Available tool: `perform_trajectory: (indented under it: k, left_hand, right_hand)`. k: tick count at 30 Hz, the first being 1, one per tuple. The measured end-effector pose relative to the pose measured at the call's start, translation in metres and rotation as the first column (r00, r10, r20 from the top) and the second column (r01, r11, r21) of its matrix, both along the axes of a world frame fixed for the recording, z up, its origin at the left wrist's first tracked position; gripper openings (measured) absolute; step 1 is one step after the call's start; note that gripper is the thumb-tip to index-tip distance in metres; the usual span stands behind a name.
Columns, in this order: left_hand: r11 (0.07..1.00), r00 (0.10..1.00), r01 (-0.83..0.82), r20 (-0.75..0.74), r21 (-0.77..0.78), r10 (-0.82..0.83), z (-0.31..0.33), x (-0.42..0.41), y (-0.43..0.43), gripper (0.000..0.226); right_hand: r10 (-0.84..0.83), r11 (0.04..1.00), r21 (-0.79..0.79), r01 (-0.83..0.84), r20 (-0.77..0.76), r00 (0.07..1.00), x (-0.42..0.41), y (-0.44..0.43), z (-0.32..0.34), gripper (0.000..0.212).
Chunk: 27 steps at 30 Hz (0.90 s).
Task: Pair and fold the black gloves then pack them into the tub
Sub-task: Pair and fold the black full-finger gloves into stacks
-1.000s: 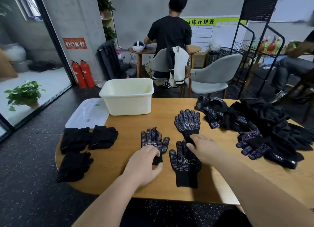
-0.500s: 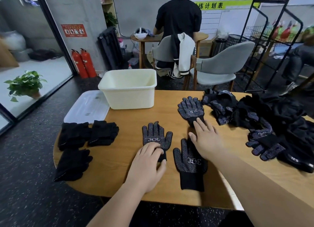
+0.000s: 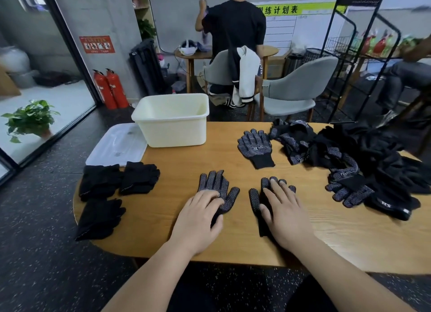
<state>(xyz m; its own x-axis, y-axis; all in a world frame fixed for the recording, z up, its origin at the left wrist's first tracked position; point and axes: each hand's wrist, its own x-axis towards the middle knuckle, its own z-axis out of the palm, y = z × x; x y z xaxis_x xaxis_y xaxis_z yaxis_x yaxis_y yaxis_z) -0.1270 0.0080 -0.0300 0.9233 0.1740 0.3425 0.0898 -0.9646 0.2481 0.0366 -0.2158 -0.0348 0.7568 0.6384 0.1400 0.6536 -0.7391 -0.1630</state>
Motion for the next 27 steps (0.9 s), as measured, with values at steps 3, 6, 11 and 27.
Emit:
perform_trajectory:
  k: [3, 6, 11, 27]
  left_hand:
    - [0.999, 0.987, -0.022, -0.161, -0.031, 0.017, 0.007, 0.002, 0.000, 0.053]
    - [1.000, 0.993, 0.012, -0.121, 0.003, -0.011, 0.010, -0.003, -0.003, 0.048]
    - [0.996, 0.994, -0.082, -0.074, -0.044, 0.078, 0.009, -0.011, -0.006, 0.026]
    - [0.941, 0.969, -0.227, -0.160, -0.253, 0.190, 0.174, 0.065, 0.028, 0.015]
  right_hand:
    - [0.085, 0.996, 0.029, -0.084, -0.039, 0.996, -0.007, -0.012, 0.000, 0.075]
    - [0.124, 0.974, 0.189, -0.124, 0.014, 0.992, -0.012, -0.017, 0.002, 0.062]
    - [0.179, 0.929, 0.327, -0.173, 0.014, 0.984, -0.013, -0.021, 0.001, 0.050]
    - [0.085, 0.860, 0.510, -0.028, -0.090, 0.992, -0.013, -0.025, 0.003, 0.038]
